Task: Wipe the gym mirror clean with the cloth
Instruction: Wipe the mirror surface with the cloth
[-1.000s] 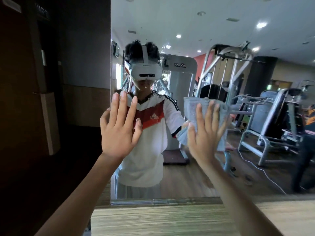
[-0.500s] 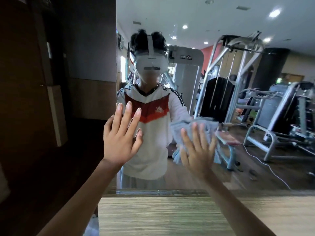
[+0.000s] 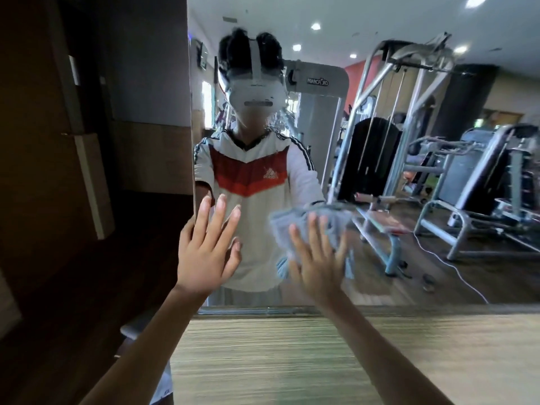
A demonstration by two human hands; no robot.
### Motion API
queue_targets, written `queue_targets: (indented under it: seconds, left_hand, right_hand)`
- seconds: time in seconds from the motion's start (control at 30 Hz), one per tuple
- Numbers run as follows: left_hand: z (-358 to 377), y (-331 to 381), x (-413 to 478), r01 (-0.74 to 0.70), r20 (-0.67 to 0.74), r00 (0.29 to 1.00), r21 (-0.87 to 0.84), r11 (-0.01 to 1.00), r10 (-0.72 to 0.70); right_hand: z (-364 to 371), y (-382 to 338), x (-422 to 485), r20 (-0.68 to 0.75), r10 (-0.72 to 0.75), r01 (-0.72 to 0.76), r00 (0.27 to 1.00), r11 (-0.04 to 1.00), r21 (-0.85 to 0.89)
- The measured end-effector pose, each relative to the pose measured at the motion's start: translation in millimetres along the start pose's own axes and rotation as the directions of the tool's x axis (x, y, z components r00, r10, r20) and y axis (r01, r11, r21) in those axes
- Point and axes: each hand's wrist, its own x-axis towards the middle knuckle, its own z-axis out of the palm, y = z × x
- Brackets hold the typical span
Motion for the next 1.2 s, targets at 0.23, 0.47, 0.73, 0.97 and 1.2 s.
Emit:
queue_targets:
  seconds: [0.23,0.47,0.73,0.97,1.2]
  left_hand:
    - [11,2,-11,0.022,-0.014,1.000,-0.014,1.000,-0.022]
    - [10,-2,-13,-0.014,-0.048,0.999,-0.019,1.000,0.013]
    - [13,1,-15,-0.001,-0.071,0.997,-0.039,0.999,-0.002]
    - [14,-6,-16,-0.018,-0.079,0.997,-0.008,1.000,0.018]
    - [16,1,-19,0.024,-0.071,0.997,0.015,1.000,-0.023]
  right_hand:
    - [-7,42,-24,-0.001,0.121,-0.121,0.993,0.992,-0.028]
    - [11,-36,-40,0.059,0.127,-0.129,0.990,0.991,0.025]
    - [3,9,-7,-0.109,0.371,-0.366,0.922,0.929,0.064]
    - [11,-16,-84,0.132,-0.045,0.040,0.990,0.998,0.040]
    - [3,-6,-37,-0.008,0.407,-0.405,0.913,0.910,0.084]
